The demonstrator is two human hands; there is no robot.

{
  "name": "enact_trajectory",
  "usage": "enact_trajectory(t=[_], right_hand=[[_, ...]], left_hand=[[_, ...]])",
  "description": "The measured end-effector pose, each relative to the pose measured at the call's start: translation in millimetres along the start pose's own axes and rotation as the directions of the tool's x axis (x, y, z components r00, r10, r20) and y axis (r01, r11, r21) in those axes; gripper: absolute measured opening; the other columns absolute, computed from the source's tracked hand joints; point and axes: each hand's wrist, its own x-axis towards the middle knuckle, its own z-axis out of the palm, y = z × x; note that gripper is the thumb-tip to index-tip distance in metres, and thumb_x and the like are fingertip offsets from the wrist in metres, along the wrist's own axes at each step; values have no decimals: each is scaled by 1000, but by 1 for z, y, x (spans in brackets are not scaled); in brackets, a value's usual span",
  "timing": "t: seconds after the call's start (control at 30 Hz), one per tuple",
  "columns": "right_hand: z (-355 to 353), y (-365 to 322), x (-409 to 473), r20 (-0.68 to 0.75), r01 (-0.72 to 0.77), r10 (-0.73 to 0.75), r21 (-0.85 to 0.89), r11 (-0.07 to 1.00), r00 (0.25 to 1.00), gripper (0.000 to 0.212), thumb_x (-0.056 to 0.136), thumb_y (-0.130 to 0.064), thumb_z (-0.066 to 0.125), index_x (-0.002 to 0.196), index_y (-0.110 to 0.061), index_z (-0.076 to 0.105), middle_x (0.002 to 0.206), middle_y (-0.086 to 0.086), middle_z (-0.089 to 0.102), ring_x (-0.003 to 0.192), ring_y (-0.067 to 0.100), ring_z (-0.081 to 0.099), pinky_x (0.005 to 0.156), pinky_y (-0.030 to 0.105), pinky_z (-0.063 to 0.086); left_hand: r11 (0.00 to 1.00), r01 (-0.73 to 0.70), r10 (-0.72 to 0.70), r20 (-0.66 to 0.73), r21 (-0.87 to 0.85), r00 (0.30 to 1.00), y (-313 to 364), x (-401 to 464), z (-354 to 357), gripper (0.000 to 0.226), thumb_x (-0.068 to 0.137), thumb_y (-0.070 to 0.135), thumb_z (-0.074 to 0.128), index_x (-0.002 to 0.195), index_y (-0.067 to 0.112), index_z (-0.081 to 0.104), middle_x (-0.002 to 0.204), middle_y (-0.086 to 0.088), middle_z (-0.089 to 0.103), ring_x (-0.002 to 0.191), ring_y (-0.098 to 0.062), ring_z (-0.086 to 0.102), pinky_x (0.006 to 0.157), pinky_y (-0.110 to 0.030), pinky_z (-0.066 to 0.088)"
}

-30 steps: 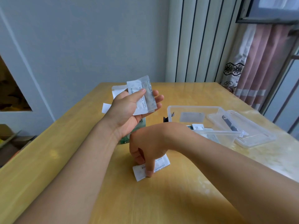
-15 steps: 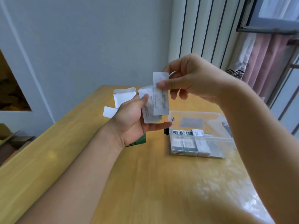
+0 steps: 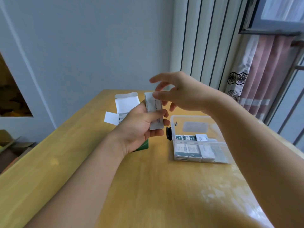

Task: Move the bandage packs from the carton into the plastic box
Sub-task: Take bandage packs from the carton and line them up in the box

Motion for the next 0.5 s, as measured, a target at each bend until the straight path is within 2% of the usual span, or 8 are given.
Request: enact_trajectory(t=[0.1,0.17,0.2,0.27,0.3,0.37,0.43,0.5], right_hand=[[-2,-2,-6,220,-8,42,-151,989,975,46,103,-33,51,147,-23,44,112,-1,67,94,24,70,83,41,60],[-2,-5,-9,258,23,43,-250,968,965,37,103,-32,49,140,-26,50,108,-2,68,94,22,70,87,44,58],[-3,-7,-10,239,58,13,-289,956,971,29,103,-29,50,131,-25,56,105,-4,68,91,18,68,83,40,58],[-6,-10,-10,161,100,-46,-341,935,986,23,99,-25,59,121,-24,64,106,-10,69,81,6,65,66,18,53],[-7,-11,-10,115,102,-67,-334,937,991,21,96,-23,65,117,-24,67,105,-11,70,73,4,65,56,12,48],[-9,-7,-7,25,78,-74,-265,961,997,12,92,-18,70,104,-21,71,92,-8,74,58,5,66,47,11,45],[-10,-5,-5,-32,13,-19,-163,987,999,6,90,-13,71,93,-18,73,76,1,75,50,6,64,49,17,51],[-9,-3,-5,-42,-66,65,-11,998,997,10,87,-6,72,91,-15,73,68,7,73,53,15,67,54,24,56]], left_hand=[[998,-15,16,-15,57,1000,-1,-1,1,9,102,16,56,110,19,58,83,0,61,69,-14,62,49,-24,45],[987,-32,40,-43,160,998,-2,-2,3,6,102,20,56,108,21,57,81,1,61,68,-14,62,48,-24,44],[975,-49,62,-55,218,997,-4,-2,3,8,102,23,56,110,21,56,81,1,61,67,-13,62,48,-24,44],[941,-95,124,-72,324,990,-5,-1,5,15,102,24,56,116,17,54,80,0,61,64,-13,63,46,-25,43],[924,-116,154,-77,363,985,-5,-1,6,19,102,24,57,118,14,54,78,0,62,63,-13,64,44,-25,44],[900,-136,190,-91,414,978,-4,-1,8,23,99,25,62,117,12,54,76,1,64,61,-14,65,42,-27,46],[874,-138,216,-118,465,969,-4,-2,10,28,93,28,70,113,16,55,80,2,67,62,-16,69,44,-30,50],[754,-143,304,-148,641,941,-8,-1,9,31,88,32,76,108,21,55,83,3,68,66,-18,70,46,-34,55]])
